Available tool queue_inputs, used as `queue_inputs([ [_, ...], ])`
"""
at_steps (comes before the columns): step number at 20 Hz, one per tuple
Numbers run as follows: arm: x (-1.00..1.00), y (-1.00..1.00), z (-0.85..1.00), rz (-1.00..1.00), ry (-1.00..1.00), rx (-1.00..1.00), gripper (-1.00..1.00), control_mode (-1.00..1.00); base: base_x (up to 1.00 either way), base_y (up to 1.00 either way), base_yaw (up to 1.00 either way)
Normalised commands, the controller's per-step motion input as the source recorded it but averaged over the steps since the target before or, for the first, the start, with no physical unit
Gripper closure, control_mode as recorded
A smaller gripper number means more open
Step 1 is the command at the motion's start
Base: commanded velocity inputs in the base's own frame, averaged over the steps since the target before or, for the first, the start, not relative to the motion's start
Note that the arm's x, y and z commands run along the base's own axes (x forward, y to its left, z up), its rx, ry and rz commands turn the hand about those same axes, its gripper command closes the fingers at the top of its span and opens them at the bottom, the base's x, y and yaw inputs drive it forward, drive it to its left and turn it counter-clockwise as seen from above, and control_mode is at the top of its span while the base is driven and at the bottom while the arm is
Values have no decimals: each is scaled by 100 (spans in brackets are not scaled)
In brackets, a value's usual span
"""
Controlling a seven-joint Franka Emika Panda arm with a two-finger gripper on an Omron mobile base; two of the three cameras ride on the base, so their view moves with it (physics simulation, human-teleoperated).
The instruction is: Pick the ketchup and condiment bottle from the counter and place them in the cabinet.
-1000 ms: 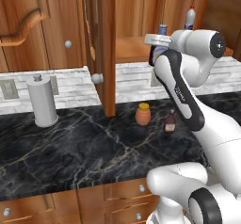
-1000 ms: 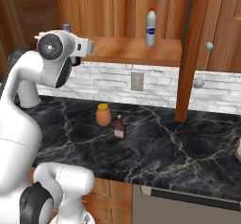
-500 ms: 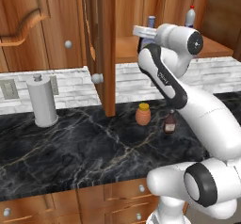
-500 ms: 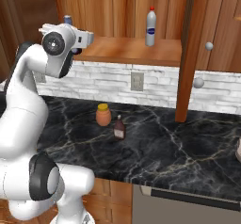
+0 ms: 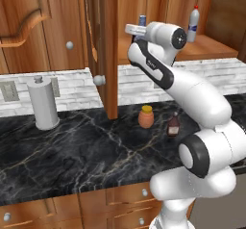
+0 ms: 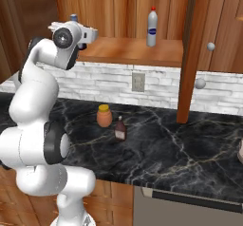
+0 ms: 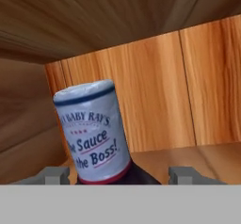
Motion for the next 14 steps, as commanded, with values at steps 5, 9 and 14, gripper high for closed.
queue_inputs([
  [5, 0, 1, -3, 0, 0, -3, 100, -100, 0, 0, 0],
  [9, 3, 0, -25, 0, 0, -5, 100, -100, 0, 0, 0],
  [14, 9, 0, -14, 0, 0, -2, 100, -100, 0, 0, 0],
])
